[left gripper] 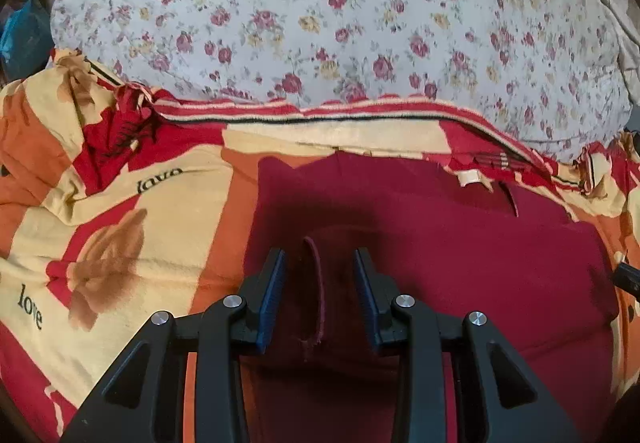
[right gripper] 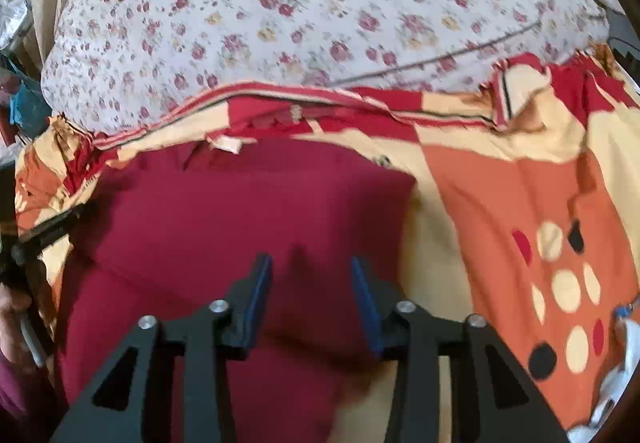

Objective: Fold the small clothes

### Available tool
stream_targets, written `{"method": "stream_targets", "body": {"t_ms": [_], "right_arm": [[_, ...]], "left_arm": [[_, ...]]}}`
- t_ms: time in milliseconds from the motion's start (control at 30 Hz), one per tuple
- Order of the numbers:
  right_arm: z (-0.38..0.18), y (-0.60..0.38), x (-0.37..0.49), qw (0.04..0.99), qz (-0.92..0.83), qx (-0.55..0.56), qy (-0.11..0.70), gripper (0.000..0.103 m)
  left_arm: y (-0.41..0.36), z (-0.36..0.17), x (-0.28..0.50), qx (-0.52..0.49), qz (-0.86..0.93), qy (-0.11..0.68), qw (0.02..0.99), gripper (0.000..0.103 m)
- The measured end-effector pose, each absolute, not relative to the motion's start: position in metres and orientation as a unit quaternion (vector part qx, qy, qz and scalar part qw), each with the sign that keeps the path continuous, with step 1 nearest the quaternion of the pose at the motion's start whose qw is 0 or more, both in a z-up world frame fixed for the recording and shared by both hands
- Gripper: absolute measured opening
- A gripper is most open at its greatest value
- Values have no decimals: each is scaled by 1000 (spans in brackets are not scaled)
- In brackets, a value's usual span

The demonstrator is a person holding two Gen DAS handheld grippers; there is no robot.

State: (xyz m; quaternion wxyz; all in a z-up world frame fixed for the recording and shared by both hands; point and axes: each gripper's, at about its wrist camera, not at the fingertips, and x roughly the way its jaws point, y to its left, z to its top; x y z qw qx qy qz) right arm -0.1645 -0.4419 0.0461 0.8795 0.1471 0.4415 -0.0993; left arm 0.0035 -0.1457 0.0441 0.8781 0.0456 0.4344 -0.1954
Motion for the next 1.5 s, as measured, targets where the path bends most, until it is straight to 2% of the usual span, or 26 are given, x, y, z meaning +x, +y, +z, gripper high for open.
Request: {"method": "stream_targets", "body": {"t_ms": [333, 500, 700, 867, 967, 1433, 1500], "right_arm": [[12, -449, -96, 866, -142, 119, 464, 44], [12, -449, -92, 864, -147, 105, 470, 44], [31, -446, -136, 866, -139, 128, 462, 47], [22, -446, -172, 862, -152, 134, 465, 48], [12, -445, -176, 860, -160, 113, 470, 56], [35, -457, -239, 862, -148, 176, 452, 57], [34, -454, -245, 861, -133, 186, 455, 63]], "left_arm": [[-152, 30, 10, 67, -186, 445, 873, 14], [-154, 29, 10, 76, -184, 442, 875, 15], [-154, 29, 9, 72, -183, 441, 875, 15], [-154, 29, 6, 73, -180, 436, 879, 15], [-153, 29, 5, 74, -181, 433, 880, 15], [-123, 44, -40, 24, -204, 447, 870, 15], [-117, 40, -52, 11, -210, 461, 862, 15]]}}
